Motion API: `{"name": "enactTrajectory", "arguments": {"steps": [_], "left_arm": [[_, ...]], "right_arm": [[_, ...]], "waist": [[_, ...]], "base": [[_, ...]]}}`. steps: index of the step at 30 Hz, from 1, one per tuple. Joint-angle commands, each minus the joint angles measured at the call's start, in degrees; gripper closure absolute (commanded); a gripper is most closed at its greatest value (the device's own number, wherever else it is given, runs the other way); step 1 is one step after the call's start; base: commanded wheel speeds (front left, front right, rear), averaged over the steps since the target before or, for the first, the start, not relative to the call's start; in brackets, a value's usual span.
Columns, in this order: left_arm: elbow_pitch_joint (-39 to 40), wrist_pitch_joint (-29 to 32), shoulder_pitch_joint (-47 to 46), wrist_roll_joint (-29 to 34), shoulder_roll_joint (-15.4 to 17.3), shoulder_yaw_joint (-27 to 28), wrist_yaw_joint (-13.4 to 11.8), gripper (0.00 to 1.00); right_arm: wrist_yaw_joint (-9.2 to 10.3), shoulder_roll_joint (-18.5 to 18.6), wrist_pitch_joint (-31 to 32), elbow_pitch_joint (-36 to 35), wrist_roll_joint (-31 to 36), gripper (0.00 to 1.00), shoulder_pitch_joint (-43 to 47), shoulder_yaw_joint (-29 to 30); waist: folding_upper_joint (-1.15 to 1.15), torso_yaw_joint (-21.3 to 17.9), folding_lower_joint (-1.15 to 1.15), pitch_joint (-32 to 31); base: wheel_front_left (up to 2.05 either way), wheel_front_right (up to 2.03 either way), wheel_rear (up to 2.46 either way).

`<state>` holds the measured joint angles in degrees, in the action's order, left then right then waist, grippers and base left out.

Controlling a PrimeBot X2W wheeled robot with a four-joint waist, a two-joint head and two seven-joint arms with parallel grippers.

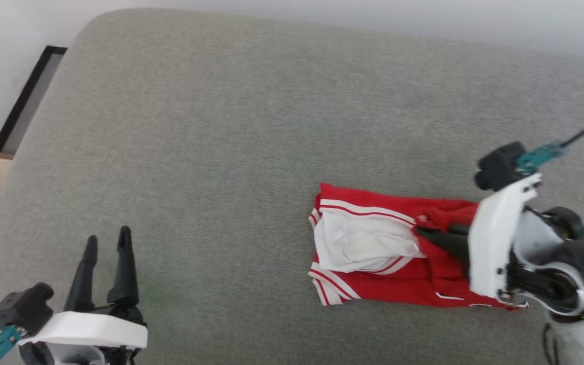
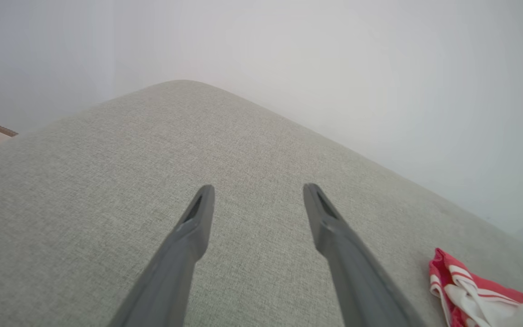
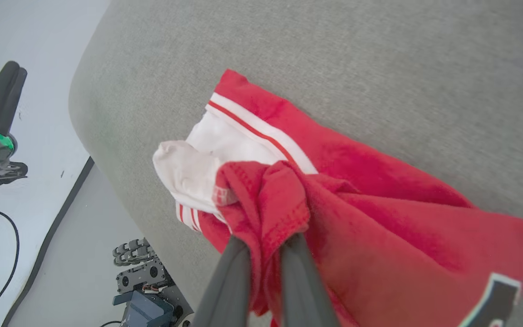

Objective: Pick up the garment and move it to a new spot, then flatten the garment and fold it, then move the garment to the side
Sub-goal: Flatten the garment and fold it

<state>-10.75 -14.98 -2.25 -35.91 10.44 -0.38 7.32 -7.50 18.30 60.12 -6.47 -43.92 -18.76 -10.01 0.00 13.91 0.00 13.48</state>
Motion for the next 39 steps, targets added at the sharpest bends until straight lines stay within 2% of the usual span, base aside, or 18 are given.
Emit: {"name": "enactTrajectory", "arguments": {"steps": [1,13,14,15,16,17,22,27,37,39], "left_arm": [[-0.2,-0.2,-0.8,-0.5,-0.3,-0.4,0.2,0.00],[-1.3,-0.2,-2.3,-1.7,-1.2,-1.0,0.2,0.00],[-1.3,-0.2,-2.3,-1.6,-1.2,-1.0,0.2,0.00],[-1.3,-0.2,-2.3,-1.7,-1.2,-1.0,0.2,0.00],[-1.2,-0.2,-2.4,-1.7,-1.2,-1.0,0.2,0.00],[-1.1,-0.2,-2.3,-1.8,-1.2,-0.8,0.2,0.00],[-0.8,-0.2,-1.4,-1.7,-0.9,-0.1,0.2,0.00],[-0.6,-0.2,-0.8,-1.7,-0.5,0.7,0.2,0.00],[0.1,-0.2,1.3,-0.5,0.3,2.1,0.2,0.00],[0.4,-0.2,1.6,-0.2,0.5,2.2,0.2,0.00]], "right_arm": [[0.01,-0.4,-0.8,1.0,0.3,1.00,-1.0,-0.8],[0.01,-3.5,-8.3,13.6,0.1,1.00,-9.0,-12.6],[0.01,-3.6,-8.9,14.3,-0.3,0.92,-9.3,-13.2],[0.01,-3.6,-9.5,14.9,-0.5,0.58,-9.8,-13.7],[0.01,-3.5,-10.0,15.2,-0.8,0.07,-10.3,-14.1],[0.01,-3.6,-10.3,15.4,-1.4,0.00,-10.5,-14.4],[0.01,-2.0,-10.8,13.9,-2.7,0.00,-11.9,-15.9],[0.01,-0.2,-11.9,10.4,-3.3,0.00,-12.0,-14.5],[0.02,3.6,-16.6,5.4,-1.6,0.00,-8.1,-8.3],[0.01,4.3,-19.1,4.3,-1.2,0.00,-6.8,-6.7]], "waist": [[0.00,1.1,0.00,0.1],[0.00,3.6,0.00,0.4],[0.00,3.6,0.00,0.4],[0.00,3.6,0.00,0.3],[0.00,3.5,0.00,0.2],[0.00,3.4,0.00,0.1],[0.00,2.2,0.00,-0.3],[0.00,0.7,0.00,-1.2],[0.00,-3.1,0.00,-3.7],[0.00,-4.0,0.00,-4.1]], "base": [[0.00,0.00,0.00],[0.00,0.00,0.00],[0.00,0.00,0.00],[0.00,0.00,0.00],[0.00,0.00,0.00],[0.00,0.00,0.00],[0.00,0.00,0.00],[0.00,0.00,0.00],[0.00,0.00,0.00],[0.00,0.00,0.00]]}}
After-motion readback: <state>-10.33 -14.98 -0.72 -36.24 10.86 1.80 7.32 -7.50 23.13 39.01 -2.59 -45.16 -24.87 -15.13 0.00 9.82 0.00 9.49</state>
